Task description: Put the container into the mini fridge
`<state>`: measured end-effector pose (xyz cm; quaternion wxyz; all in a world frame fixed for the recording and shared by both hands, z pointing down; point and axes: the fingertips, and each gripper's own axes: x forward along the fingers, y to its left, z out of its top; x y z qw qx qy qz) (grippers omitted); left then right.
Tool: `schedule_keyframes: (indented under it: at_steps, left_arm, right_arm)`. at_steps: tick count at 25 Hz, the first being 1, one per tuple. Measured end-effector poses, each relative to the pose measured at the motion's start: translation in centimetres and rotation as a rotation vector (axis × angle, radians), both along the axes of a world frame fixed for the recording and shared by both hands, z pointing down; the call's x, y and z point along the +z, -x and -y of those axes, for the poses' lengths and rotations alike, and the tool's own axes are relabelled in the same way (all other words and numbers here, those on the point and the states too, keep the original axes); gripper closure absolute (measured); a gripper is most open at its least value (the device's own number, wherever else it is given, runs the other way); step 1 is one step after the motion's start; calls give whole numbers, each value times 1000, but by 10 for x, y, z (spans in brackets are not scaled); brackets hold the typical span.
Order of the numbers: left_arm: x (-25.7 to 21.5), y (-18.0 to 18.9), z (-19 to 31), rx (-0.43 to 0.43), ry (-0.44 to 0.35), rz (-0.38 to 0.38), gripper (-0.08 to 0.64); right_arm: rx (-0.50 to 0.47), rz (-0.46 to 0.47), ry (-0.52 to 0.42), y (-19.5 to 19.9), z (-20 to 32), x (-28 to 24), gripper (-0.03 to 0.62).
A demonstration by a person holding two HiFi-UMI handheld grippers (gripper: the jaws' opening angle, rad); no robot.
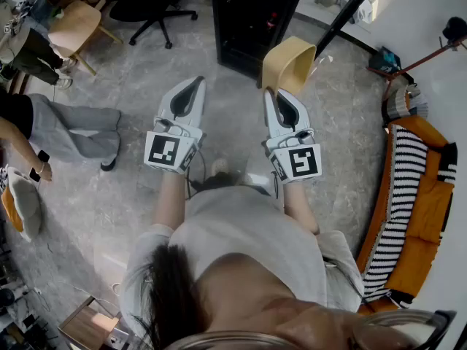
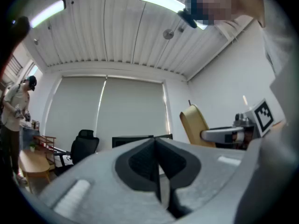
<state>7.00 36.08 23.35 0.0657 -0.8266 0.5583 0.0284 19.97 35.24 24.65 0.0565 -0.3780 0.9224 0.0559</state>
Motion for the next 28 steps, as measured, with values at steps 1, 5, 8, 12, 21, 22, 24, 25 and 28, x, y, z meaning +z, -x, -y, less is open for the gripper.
schedule_keyframes:
  at_steps: [1,5,8,12,21,22,24,25,28]
  left_arm:
    - [0,-1,3,1,0,2,558]
    - [3,-1,15,10,-4,8,558]
    - [4,0,22,21,-2,7,558]
    - [8,7,33,28,6,0,558]
    - [5,37,66,47,1,-12,558]
    - [4,43,70,50,-1,-10,558]
    - [2,55,80,57,-5,-9,558]
    - [1,61,84,62,-7,-9,558]
    - [1,75,94,83,-12,-4,558]
  right_arm:
    - [-1,1,-1,0,3,0,578]
    - [-3,3,0,3,14,2,578]
    - [-2,2,4,7,21,3,578]
    - [2,-4,8,15,30,5,578]
    - [12,14,24,44,62,7,578]
    - [14,16,24,50,67,6,578]
    - [19,20,20,61,75,4,578]
    - [23,23,16,67,79,3,578]
    - [37,29,8,81,86,1,578]
